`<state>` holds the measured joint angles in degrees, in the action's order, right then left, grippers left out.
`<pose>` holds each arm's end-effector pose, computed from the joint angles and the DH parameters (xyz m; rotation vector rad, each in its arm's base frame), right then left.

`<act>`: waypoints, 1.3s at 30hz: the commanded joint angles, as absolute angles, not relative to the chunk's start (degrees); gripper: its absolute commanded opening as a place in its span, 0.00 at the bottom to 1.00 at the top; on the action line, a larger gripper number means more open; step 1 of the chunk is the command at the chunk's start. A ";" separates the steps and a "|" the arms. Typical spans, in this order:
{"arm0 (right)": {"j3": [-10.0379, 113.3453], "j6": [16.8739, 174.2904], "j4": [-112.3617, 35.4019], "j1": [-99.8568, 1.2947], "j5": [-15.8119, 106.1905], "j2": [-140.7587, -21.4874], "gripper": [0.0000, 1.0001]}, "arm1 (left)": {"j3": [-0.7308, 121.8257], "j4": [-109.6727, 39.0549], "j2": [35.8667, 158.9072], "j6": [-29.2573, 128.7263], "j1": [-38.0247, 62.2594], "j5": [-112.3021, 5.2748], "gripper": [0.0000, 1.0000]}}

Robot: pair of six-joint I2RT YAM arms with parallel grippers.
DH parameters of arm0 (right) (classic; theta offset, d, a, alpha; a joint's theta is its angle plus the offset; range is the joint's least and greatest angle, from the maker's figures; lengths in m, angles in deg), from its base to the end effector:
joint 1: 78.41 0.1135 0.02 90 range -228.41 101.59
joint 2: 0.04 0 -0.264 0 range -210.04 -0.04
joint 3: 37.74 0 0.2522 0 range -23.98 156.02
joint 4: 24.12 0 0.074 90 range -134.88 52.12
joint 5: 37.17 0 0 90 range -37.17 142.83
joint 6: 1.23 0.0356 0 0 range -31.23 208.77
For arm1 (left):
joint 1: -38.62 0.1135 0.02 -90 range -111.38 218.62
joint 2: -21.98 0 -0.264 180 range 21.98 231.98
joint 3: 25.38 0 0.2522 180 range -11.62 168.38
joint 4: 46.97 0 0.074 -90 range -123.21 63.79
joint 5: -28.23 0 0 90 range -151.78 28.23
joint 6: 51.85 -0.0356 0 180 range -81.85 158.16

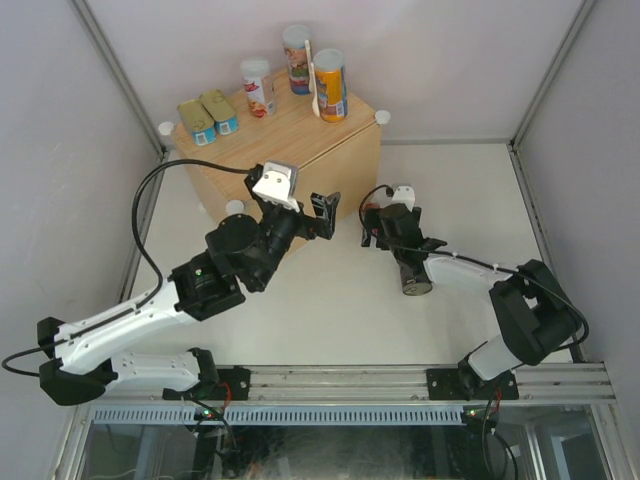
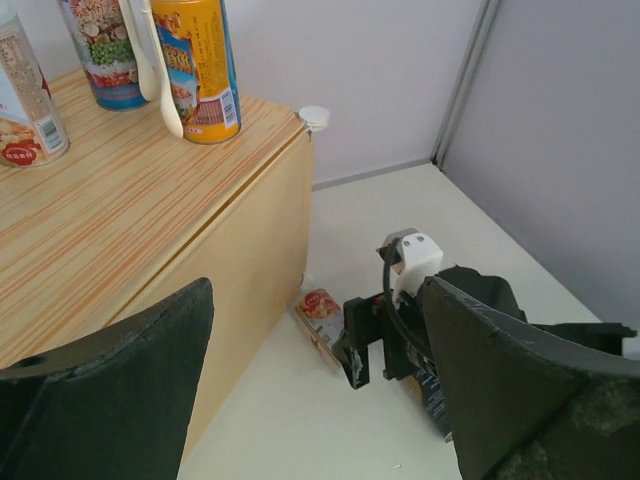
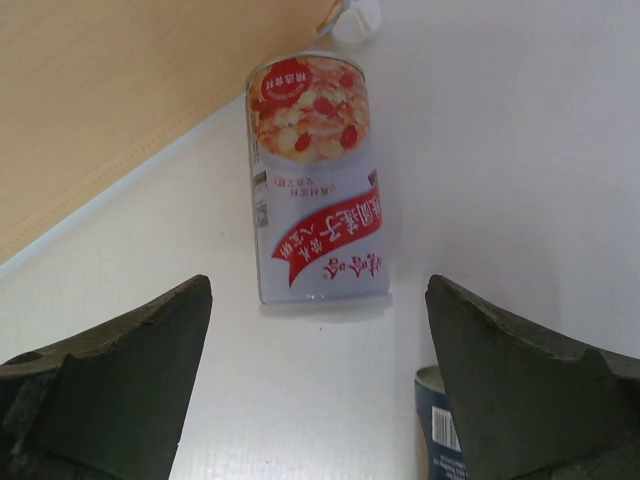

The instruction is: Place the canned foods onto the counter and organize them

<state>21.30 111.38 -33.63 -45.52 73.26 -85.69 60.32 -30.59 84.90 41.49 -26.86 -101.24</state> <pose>0.2689 0.1591 0.2005 0.0035 2.1607 0.1660 0.1174 -0.2028 0.4575 0.2404 1.4829 -0.4686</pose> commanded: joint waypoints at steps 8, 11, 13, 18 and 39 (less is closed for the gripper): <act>26.07 110.17 -29.20 -46.33 70.84 -93.21 0.87 | 55.76 -37.03 80.92 39.56 -30.37 -106.67 0.88; 26.56 110.30 -28.90 -46.40 70.67 -94.65 0.87 | 55.24 -37.39 80.74 39.65 -30.61 -106.94 0.89; 26.72 110.43 -28.78 -46.44 70.44 -95.43 0.86 | 54.94 -37.57 80.66 39.65 -30.70 -107.04 0.89; 27.50 110.87 -28.74 -46.59 69.72 -97.53 0.84 | 54.19 -38.36 80.55 39.57 -30.75 -107.30 0.89; 24.38 110.63 -34.32 -42.11 69.20 -92.20 0.48 | 52.15 -38.57 78.71 40.66 -31.20 -109.04 0.89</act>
<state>24.86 111.62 -31.84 -44.91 68.97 -97.58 53.87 -35.82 80.96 40.57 -30.64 -107.03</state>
